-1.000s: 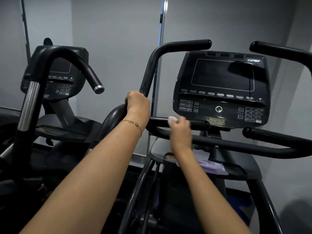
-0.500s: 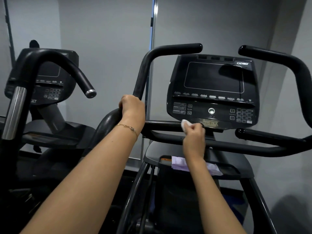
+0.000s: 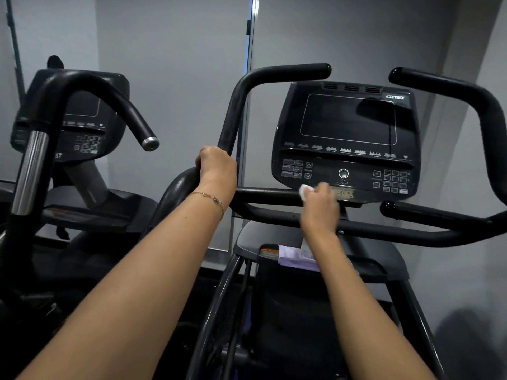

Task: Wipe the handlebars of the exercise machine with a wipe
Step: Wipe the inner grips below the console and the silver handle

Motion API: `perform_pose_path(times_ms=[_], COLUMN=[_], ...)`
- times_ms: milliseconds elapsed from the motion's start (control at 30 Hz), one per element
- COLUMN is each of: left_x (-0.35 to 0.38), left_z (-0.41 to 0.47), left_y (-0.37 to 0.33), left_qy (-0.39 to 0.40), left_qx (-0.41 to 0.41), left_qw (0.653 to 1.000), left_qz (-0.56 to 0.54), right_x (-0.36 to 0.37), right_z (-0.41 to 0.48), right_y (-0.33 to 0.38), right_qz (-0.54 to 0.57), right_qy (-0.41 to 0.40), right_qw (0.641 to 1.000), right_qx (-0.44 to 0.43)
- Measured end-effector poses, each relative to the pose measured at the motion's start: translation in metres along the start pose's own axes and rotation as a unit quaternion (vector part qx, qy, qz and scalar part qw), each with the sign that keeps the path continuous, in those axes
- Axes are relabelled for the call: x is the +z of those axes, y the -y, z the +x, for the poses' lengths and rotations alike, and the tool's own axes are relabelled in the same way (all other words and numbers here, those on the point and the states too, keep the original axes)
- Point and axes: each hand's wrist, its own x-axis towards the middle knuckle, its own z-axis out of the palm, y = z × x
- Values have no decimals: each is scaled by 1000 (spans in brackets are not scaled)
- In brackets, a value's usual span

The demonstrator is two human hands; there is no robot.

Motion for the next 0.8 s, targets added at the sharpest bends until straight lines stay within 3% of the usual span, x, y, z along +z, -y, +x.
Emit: perform_pose_path(times_ms=[33,67,100,167,233,267,300,367,500,600,667,800], left_x=[0,0,0,0,0,1,1,1,2,2,1,2], left_z=[0,0,1,2,3,3,3,4,3,2,1,0], left_y=[0,0,-1,-2,-2,-2,-2,-3,-2,-2,-2,-11], left_qy=[1,4,8,12,12,11,9,3,1,-3,1,18], left_qx=[-1,-2,-4,-7,-7,-5,-4,-2,-3,-3,-9,-40], left_qw=[1000,1000,1000,1000,1000,1000,1000,1000,1000,1000,1000,999], left_qz=[1,2,1,0,4,7,11,16,17,18,15,29], right_x=[-4,-6,-5,4,15,19,24,28,30,25,26,45], right_z=[-4,-9,-14,-23,-24,-22,-18,-12,-22,-17,-8,-8], right_y=[-13,-21,-25,-24,-15,-9,-3,12,31,14,14,60], right_qz=[108,247,381,595,736,767,781,789,787,816,813,774], right_qy=[-44,-81,-116,-142,-88,-61,-40,-3,87,47,14,105], right_qw=[990,950,883,686,463,390,350,316,317,229,195,248], right_qx=[84,171,248,393,486,506,516,527,523,528,548,573])
